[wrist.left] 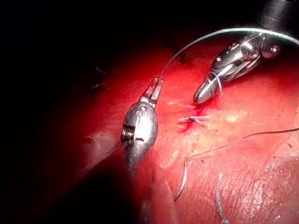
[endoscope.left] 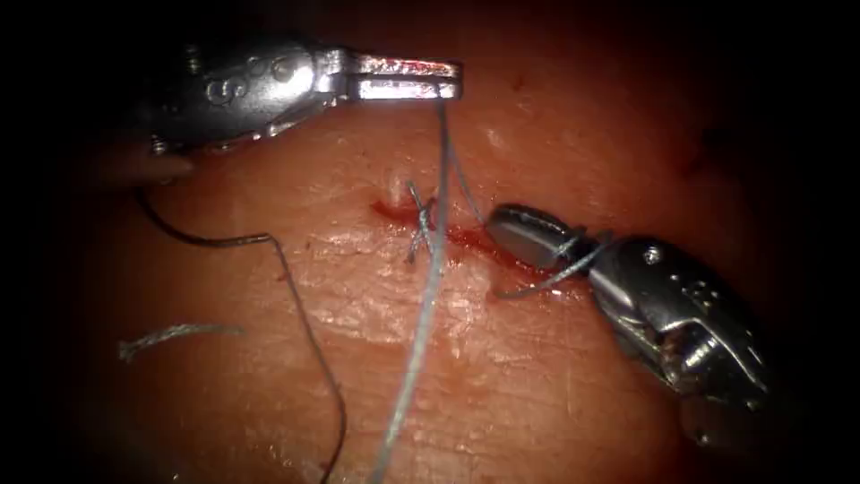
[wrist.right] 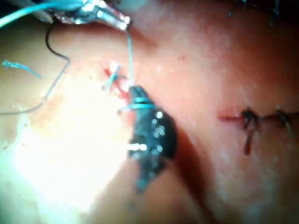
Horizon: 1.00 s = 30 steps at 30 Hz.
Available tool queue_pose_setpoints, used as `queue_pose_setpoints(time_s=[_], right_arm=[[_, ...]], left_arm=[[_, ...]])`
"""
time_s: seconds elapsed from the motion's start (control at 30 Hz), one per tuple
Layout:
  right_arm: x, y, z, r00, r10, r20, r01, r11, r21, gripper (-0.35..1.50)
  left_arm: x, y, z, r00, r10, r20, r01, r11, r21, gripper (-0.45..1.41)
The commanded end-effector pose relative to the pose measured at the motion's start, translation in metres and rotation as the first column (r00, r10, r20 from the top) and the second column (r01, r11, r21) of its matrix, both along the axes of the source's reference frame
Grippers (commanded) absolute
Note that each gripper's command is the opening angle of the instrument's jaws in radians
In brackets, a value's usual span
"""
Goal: Wound Closure
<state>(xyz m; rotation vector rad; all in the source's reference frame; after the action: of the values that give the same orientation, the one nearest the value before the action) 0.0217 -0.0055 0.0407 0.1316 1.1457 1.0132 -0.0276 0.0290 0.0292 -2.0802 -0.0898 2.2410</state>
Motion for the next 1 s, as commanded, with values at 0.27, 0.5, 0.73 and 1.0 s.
queue_pose_setpoints(time_s=[0.27,0.5,0.73,1.0], right_arm=[[0.002,-0.002,-0.0015,0.998,0.004,0.063,-0.002,1.0,-0.026,-0.35],[0.0026,-0.0034,-0.0021,0.996,-0.01,0.088,0.013,0.999,-0.033,-0.35],[0.002,-0.0045,-0.0018,0.994,-0.025,0.107,0.028,0.999,-0.029,-0.35],[0.0022,-0.0061,-0.0031,0.994,-0.027,0.106,0.03,0.999,-0.03,-0.35]], left_arm=[[-0.0012,0.005,0.0017,0.999,-0.013,-0.031,0.014,1.0,0.01,-0.45],[-0.0016,0.0094,0.0026,0.998,-0.037,-0.043,0.038,0.999,0.018,-0.45],[-0.0028,0.0115,0.0034,0.997,-0.051,-0.05,0.052,0.998,0.019,-0.45],[-0.0035,0.0139,0.0036,0.996,-0.064,-0.057,0.066,0.998,0.025,-0.45]])
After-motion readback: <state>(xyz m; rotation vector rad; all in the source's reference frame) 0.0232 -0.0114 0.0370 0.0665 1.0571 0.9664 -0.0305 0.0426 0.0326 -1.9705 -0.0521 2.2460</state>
